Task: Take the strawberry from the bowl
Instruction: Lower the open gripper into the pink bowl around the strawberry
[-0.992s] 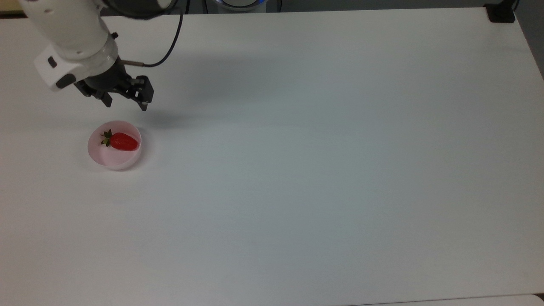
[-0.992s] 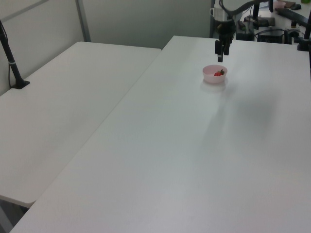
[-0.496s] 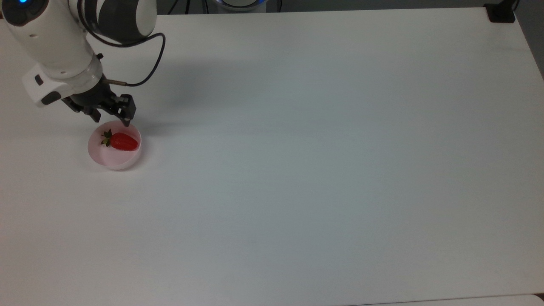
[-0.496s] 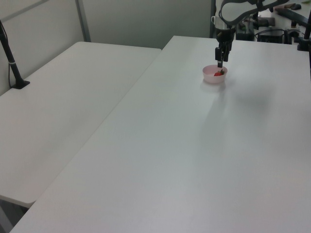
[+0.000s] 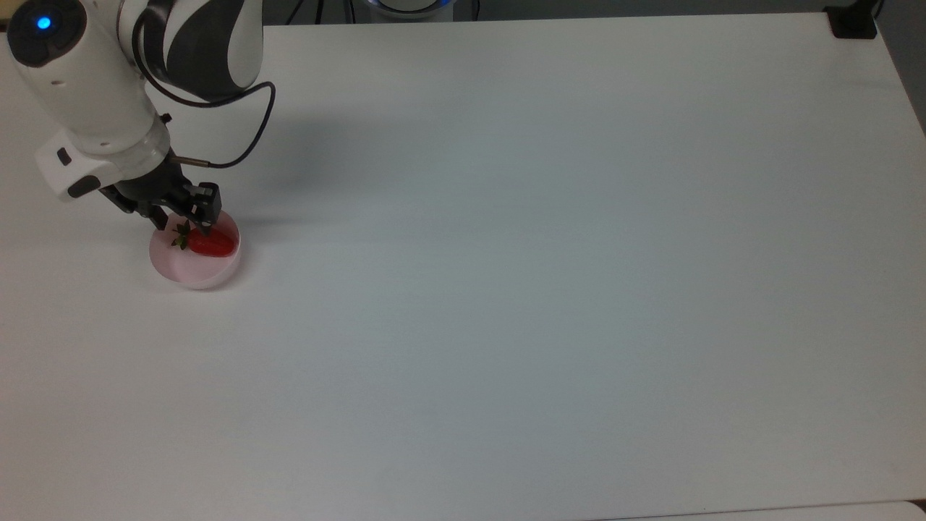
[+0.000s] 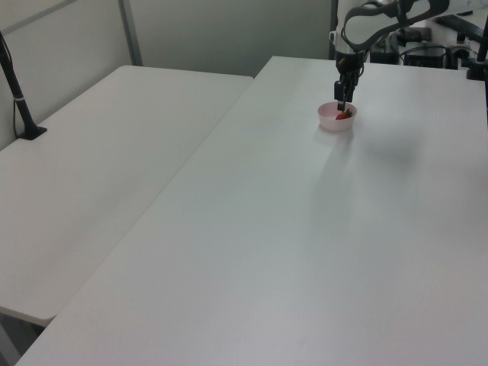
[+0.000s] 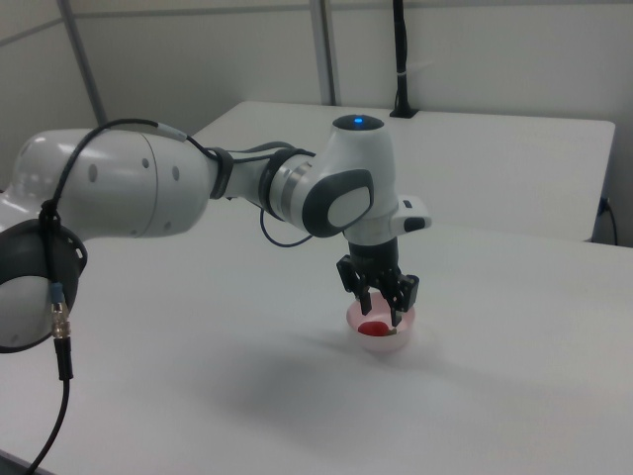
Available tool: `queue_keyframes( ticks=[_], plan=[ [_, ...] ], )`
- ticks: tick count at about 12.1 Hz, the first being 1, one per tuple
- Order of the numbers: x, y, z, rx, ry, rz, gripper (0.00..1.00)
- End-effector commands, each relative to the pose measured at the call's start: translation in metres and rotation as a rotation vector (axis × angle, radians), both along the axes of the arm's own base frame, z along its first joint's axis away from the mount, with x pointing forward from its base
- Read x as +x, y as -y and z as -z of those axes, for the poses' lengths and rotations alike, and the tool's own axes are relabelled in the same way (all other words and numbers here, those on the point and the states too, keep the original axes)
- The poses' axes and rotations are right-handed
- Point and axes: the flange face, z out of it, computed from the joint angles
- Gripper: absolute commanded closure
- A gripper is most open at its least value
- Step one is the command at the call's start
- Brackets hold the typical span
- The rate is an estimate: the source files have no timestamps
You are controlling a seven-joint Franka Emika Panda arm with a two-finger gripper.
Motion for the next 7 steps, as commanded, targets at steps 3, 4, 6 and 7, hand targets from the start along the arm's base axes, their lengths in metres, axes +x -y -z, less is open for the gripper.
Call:
queue_keyframes(
  ticks=[3, 4, 6, 7],
  plan=[
    [0.008, -0.003, 0.016, -0.024, 0.001, -0.041, 0.39],
    [0.008, -0.003, 0.023, -0.036, -0.013, -0.051, 0.38],
    [0.007, -0.003, 0.027, -0.074, -0.036, -0.081, 0.31],
    [0.007, -0.003, 0.030, -0.085, -0.043, -0.090, 0.25]
  ],
)
